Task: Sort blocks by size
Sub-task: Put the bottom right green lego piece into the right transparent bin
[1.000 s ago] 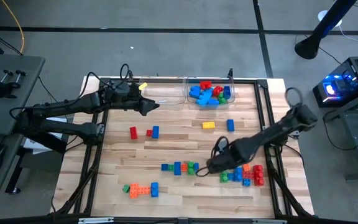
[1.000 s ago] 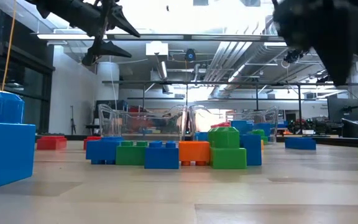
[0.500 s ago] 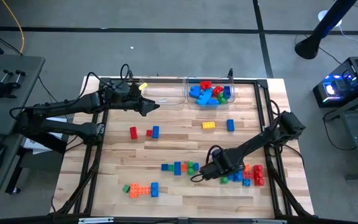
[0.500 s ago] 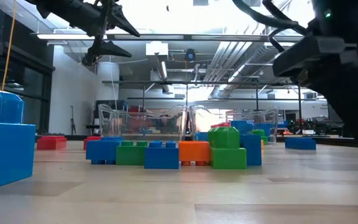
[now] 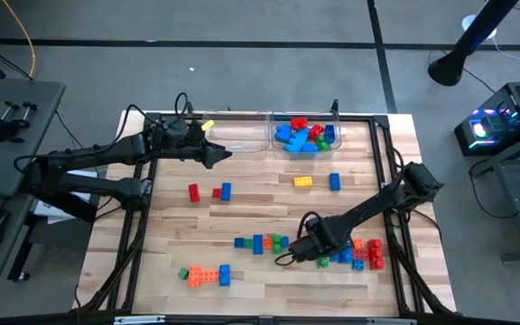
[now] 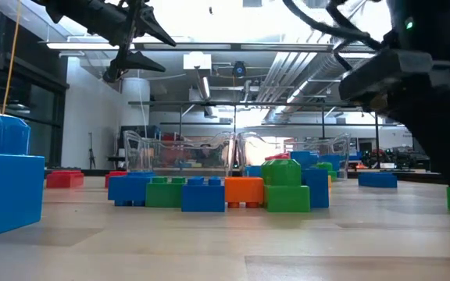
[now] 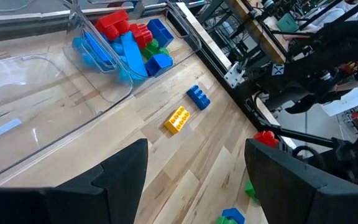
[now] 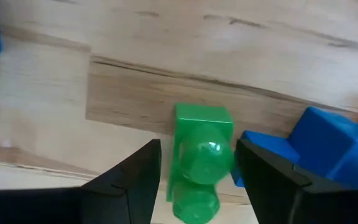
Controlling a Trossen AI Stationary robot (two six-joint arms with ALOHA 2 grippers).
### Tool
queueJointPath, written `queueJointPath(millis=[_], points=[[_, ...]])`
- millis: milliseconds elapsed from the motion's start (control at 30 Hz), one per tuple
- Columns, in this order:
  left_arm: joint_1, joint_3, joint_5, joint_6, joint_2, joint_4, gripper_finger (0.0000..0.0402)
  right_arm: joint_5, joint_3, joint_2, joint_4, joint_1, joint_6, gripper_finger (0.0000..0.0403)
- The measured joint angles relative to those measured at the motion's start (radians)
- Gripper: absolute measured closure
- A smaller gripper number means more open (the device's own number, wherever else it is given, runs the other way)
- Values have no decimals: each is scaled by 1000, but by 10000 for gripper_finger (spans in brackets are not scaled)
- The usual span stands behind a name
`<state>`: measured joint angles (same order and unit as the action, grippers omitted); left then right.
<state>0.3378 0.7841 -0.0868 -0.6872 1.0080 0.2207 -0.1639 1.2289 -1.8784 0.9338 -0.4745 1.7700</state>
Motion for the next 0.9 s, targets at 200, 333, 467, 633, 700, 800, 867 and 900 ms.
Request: queueJointPath(millis=[200,333,467,633,700,800,867,900], points=[[0,0,0,0,0,0,149,-12,0,-55,-55,-4,-21,210],[0,0,0,0,0,0,149,1,3,-60,-53,-4,-26,249],[0,0,0,0,0,0,149,59,0,-33,-28,-5,-29,272],[0,0,5,1,0,-9,149,201,0,115,52,51,-104,272],[0,0,14,18,0,-25,149,297,0,188,94,106,-180,272],[0,0,18,26,0,-61,149,454,0,301,116,234,-305,272],[0,0,18,25,0,-77,149,553,0,360,110,339,-412,272],[0,0,18,21,0,-84,149,590,0,379,97,397,-475,272]])
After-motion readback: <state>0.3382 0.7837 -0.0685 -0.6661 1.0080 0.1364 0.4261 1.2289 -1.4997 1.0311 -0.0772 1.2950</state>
